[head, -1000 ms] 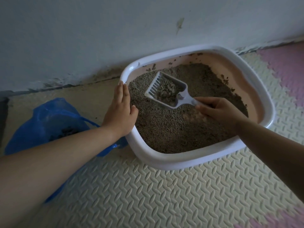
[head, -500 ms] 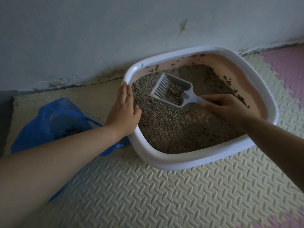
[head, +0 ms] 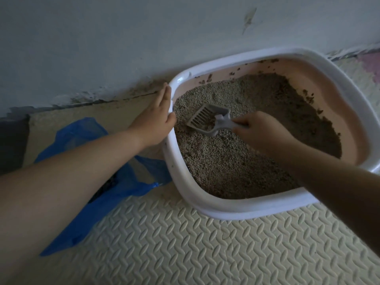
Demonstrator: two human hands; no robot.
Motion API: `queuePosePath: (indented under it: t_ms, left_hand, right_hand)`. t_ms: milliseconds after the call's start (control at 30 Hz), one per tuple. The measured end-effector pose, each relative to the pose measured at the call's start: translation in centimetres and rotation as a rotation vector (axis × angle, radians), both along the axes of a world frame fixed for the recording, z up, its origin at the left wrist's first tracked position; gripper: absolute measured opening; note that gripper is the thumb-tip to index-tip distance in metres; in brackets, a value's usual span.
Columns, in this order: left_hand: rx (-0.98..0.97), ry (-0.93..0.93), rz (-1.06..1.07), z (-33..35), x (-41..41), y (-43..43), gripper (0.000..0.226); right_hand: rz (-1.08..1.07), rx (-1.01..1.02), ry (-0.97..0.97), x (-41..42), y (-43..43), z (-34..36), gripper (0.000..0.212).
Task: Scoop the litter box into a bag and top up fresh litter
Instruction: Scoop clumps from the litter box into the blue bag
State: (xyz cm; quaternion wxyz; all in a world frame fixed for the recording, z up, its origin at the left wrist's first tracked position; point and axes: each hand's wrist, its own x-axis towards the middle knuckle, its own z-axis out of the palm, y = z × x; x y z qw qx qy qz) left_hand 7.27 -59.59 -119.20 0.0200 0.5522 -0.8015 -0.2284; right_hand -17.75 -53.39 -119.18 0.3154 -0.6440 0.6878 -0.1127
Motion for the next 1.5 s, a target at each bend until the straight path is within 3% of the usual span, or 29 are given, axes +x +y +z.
queuePosePath:
  t_ms: [333,533,633,967,1167,1500]
  left_hand:
    - [0.043,0.052,-0.03,-1.2,0.4,-0.9,0.064]
    - [0.071,0.049,-0.032,-0.8,0.4,-0.5,0.064]
    - [0.07,0.048,-0.03,-0.8,0.5,-0.6,0.065]
    - [0.061,0.034,-0.016,-0.6,0.3,-0.6,0.064]
    - [0.056,0.003,-0.017,-0.6,0.3,-0.5,0.064]
    - [0.045,-0.025,-0.021,-0.6,0.4,-0.6,0.064]
  right_hand:
    - [-0.177,-0.024,-0.049,4.9,-2.3,-3.8,0.025]
    - [-0.174,-0.041,-0.369,2.4,-1.1,-4.0,0.014]
    - [-0.226,-0.074,-0.45,0.0,-1.1,-3.3,0.028]
    - [-0.207,-0.151,-0.382,-6.6,2.3,-0.5,0.027]
    - [-0.077,-0.147,-0.167,-9.5,4.0,0.5,0.032]
    - [-0.03,-0.152,-0.234,-8.1,4.9,1.2,0.031]
